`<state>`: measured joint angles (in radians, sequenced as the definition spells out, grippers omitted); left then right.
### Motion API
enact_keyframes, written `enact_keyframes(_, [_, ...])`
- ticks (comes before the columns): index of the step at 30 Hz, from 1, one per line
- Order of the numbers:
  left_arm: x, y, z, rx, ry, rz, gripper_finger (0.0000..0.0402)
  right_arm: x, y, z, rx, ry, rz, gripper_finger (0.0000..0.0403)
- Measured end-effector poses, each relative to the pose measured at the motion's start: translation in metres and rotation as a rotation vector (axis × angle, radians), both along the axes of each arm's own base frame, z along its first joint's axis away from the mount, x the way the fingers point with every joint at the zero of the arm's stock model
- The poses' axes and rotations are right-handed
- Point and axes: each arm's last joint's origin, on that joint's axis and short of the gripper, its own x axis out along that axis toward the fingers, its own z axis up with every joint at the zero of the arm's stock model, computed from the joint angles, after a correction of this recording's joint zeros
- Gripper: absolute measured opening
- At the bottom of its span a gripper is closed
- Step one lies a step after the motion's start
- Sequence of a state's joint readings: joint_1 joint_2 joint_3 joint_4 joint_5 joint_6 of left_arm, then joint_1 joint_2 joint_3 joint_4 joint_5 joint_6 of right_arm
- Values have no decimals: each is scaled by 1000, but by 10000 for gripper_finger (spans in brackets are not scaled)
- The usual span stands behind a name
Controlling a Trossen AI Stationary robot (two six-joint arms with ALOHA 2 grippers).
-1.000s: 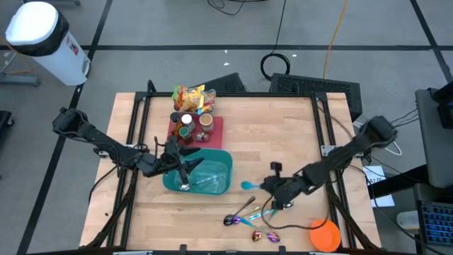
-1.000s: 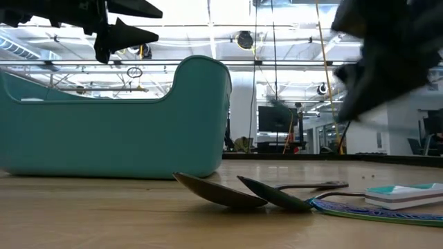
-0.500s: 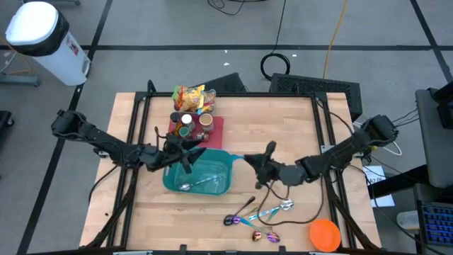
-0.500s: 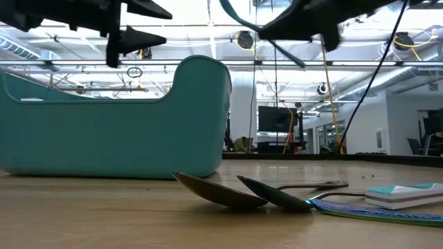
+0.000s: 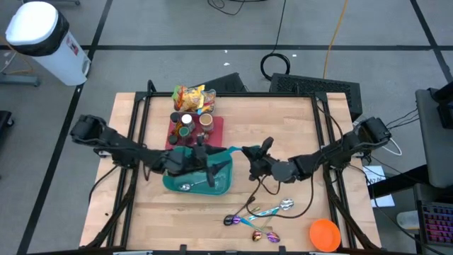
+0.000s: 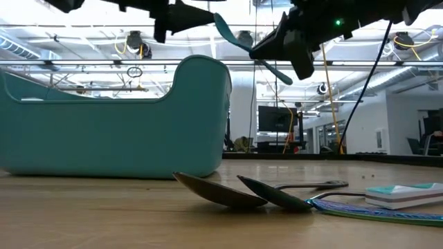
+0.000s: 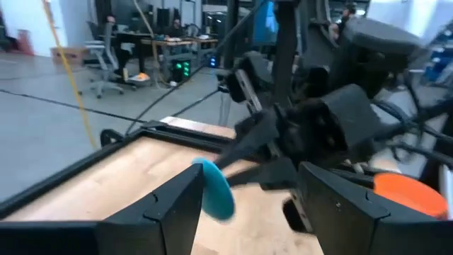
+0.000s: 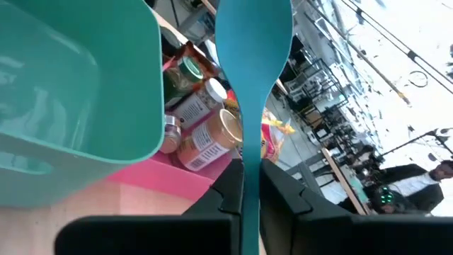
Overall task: Pick & Place Food Item
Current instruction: Put the blue baby spoon into the blue bin
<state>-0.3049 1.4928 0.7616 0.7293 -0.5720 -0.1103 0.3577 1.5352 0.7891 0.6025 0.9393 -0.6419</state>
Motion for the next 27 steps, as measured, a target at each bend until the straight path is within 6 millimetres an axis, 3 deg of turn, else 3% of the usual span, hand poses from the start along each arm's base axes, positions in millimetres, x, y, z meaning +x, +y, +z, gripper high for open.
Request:
enact_keyframes(17, [9, 12, 1, -100, -2, 62, 225, -6, 19, 9, -41, -53, 14, 13])
enact_keyframes(20, [10, 12, 1, -114, -5, 43, 182, -6, 19, 9, -41, -54, 16, 13])
enact_keyframes(27, [10, 15, 1, -107, 0, 48, 19, -7, 20, 10, -16, -75, 20, 20])
